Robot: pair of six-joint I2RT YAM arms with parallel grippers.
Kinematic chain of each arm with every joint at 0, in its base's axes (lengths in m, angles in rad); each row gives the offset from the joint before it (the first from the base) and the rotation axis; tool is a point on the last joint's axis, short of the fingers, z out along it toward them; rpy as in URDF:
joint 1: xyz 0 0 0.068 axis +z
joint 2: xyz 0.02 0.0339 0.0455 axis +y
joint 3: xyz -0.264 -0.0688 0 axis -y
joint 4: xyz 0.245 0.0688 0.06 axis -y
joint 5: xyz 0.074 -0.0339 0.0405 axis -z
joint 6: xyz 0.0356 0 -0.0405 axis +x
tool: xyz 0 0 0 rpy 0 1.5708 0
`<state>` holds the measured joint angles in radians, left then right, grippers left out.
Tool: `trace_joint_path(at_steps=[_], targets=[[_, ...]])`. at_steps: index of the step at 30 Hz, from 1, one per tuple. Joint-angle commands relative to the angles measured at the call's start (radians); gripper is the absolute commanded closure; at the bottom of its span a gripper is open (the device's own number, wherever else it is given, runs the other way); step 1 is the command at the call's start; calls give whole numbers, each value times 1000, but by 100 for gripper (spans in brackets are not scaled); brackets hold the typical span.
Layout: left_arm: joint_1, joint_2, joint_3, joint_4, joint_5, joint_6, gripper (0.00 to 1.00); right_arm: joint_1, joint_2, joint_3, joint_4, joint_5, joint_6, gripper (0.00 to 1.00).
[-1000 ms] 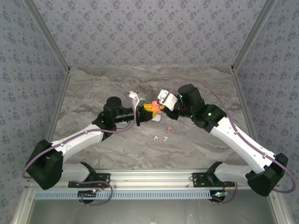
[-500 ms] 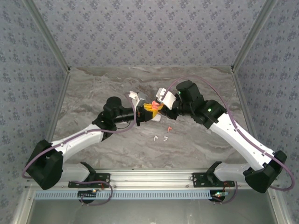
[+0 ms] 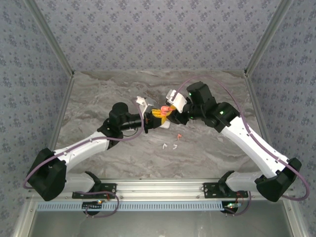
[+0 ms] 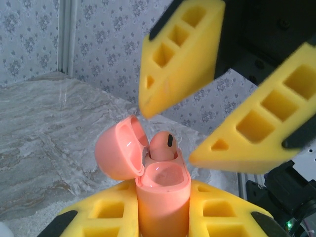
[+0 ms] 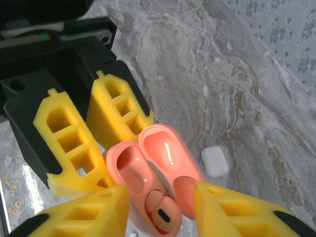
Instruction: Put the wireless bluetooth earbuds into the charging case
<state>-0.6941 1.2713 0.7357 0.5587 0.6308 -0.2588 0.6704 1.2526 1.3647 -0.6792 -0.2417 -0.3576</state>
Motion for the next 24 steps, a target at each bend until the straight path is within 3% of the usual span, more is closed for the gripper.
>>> trace_joint_path(at_steps=[1,9,13,17,24], targets=[[-6,-30,-18,86,-14,18,100,-40,-20,70,7,-108,98,53],[-9,-39,-50,151,-53,32,100,-144,-80,76,105,-304,254,33],[-10,-59,-64,177,-100,48,100,-181,-89,60,83,-265,289,31],[-11,-125,-99,171,-216,78,100,-236,-98,-8,49,-180,360,29],[-11,-263,-123,38,-298,151,100,-268,-76,-243,96,-82,467,30]])
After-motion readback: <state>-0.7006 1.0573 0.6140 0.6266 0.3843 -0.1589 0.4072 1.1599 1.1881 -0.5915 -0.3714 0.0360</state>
